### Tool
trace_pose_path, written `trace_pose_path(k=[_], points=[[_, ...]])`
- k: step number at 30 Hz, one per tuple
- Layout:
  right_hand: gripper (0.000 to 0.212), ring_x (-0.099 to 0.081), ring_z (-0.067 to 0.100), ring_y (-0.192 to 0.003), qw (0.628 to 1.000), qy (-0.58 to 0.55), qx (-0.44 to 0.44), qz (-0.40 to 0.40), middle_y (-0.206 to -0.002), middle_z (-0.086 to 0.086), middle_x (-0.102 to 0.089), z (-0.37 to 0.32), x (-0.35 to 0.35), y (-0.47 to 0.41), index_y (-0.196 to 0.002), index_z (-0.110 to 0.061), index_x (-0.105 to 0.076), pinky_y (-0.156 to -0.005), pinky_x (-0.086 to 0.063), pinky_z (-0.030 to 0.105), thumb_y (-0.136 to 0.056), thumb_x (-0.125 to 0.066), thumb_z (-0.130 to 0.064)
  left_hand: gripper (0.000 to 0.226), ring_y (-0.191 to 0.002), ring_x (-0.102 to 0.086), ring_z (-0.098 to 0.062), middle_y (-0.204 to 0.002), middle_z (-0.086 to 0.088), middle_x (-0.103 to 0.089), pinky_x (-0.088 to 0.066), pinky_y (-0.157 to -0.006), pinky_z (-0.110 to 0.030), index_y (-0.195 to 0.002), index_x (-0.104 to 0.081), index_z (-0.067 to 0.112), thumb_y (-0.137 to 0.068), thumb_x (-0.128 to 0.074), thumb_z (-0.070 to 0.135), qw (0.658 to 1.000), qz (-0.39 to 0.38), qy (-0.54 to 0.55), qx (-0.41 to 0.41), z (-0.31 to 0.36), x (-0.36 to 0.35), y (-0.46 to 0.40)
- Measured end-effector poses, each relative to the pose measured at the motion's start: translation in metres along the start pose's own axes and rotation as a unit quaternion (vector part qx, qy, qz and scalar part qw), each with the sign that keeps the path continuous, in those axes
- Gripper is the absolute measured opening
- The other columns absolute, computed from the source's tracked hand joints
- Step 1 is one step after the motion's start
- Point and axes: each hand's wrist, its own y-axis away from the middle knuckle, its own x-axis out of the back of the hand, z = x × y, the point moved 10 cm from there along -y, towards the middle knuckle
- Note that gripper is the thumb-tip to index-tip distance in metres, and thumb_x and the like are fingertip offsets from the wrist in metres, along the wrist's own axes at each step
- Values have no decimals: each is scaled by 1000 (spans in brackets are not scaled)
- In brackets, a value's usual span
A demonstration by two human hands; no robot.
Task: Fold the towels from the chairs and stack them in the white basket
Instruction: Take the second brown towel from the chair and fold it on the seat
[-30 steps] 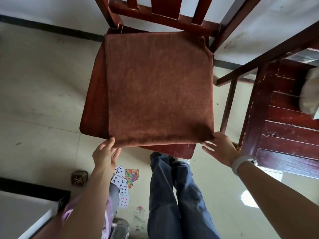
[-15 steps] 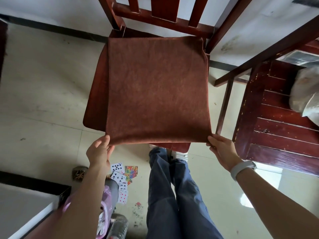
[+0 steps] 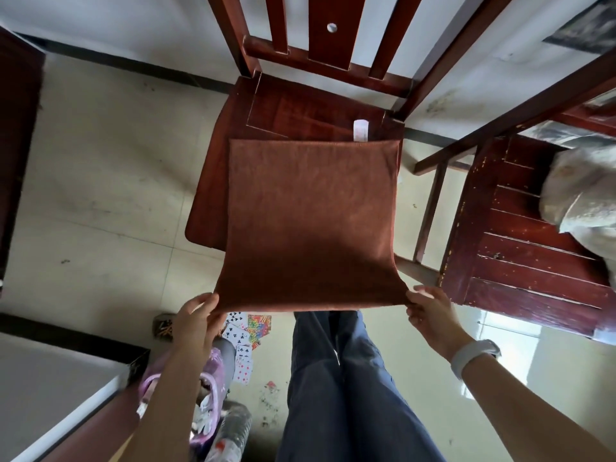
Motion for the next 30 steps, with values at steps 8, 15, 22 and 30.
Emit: trace_pose_path(k=[8, 15, 22, 30], points=[[12, -49, 11, -37, 991, -134, 7, -19, -56, 11, -52, -94, -46, -13, -73, -1, -57, -47, -44, 17, -84, -56, 1, 8, -82, -60, -11, -90, -5, -61, -54, -53, -15, -83, -59, 10, -89, -55, 5, 981, -22, 191, 0, 102, -61, -20], [23, -51, 6, -32, 987, -152, -22, -37, -63, 6, -51, -168, -84, -46, -70, -6, -50, -35, -41, 11, -93, -46, -8, 14, -66, -62, -8, -74, -5, -61, -52, -48, -17, -77, -55, 4, -90, -52, 5, 976, -64, 207, 27, 173, -119, -58], [22, -52, 7, -32, 994, -112, -15, -5, -68, 6, -48, -203, -111, -86, -71, -7, -49, -35, -42, 13, -92, -47, -11, 18, -38, -60, -7, -39, -1, -60, -52, -45, -19, -74, -53, 1, -91, -51, 7, 983, -61, 165, 61, 194, -145, -97], [10, -50, 13, -56, 995, -73, 46, 59, -72, 8, -53, -210, -112, -107, -92, -8, -53, -43, -45, 17, -87, -45, -8, 19, -71, -52, -10, -84, -1, -54, -52, -66, -24, -94, -59, 8, -89, -57, 26, 1000, -4, -7, -3, 189, -144, -124]])
